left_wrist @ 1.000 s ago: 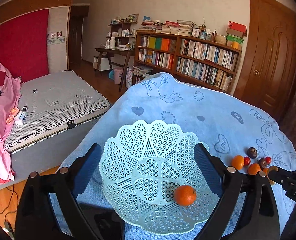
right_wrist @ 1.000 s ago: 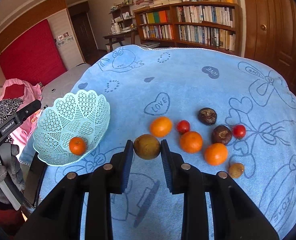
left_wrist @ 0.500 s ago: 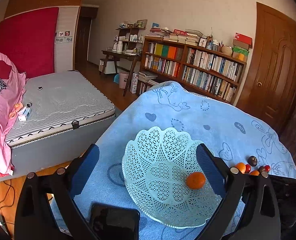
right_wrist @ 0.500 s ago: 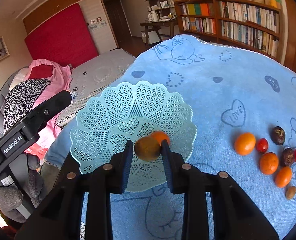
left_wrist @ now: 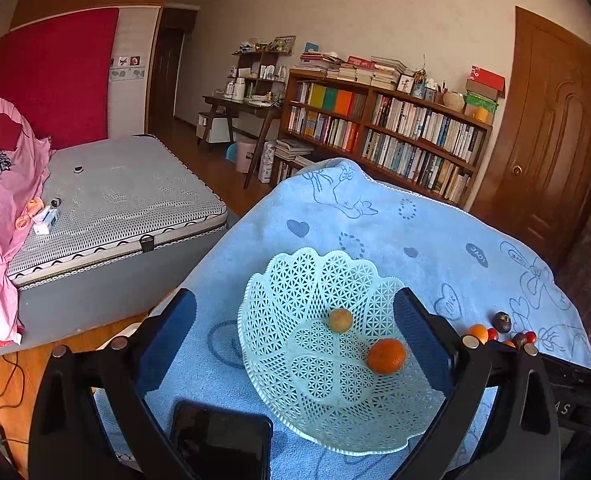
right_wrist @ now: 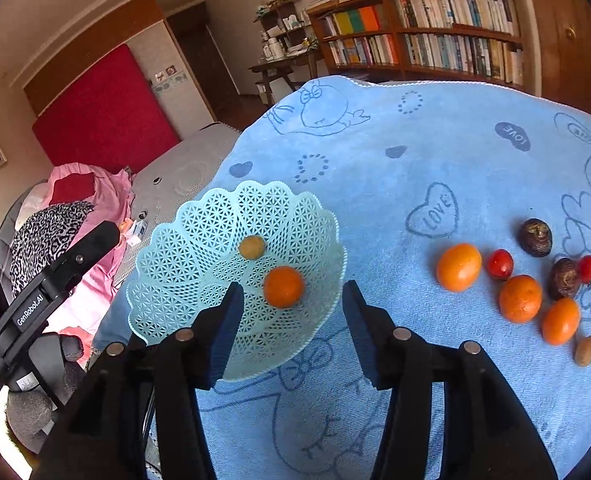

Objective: Organize fruits
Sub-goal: 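Move the right tool to another brown-yellow fruit and close on it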

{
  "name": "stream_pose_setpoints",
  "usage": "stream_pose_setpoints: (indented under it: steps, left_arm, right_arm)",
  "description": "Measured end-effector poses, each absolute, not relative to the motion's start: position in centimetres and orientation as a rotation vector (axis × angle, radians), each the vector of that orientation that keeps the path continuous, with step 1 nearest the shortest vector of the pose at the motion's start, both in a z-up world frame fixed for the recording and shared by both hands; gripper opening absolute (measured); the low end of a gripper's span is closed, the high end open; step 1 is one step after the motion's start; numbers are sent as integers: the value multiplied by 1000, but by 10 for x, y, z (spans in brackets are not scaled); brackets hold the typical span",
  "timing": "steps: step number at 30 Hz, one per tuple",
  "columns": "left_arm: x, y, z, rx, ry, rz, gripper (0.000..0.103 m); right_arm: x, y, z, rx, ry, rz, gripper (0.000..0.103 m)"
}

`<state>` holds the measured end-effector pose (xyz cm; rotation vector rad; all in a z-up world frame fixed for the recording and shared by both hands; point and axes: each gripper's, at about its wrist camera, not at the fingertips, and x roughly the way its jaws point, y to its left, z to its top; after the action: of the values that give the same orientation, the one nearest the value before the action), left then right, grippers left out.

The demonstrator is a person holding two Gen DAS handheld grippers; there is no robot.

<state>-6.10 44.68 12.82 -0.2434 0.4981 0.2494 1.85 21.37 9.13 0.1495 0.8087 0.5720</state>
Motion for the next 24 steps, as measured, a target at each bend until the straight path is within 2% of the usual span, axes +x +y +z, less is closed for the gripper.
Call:
stream_pose_setpoints:
  steps: [7,24]
  left_arm:
    - [-59,435,128,-232,498,221,100]
    - [-55,397,134,-166,501,149,100]
  right_arm:
    - [20,162,96,210,752,420,59]
    - [27,44,60,299,803,118,60]
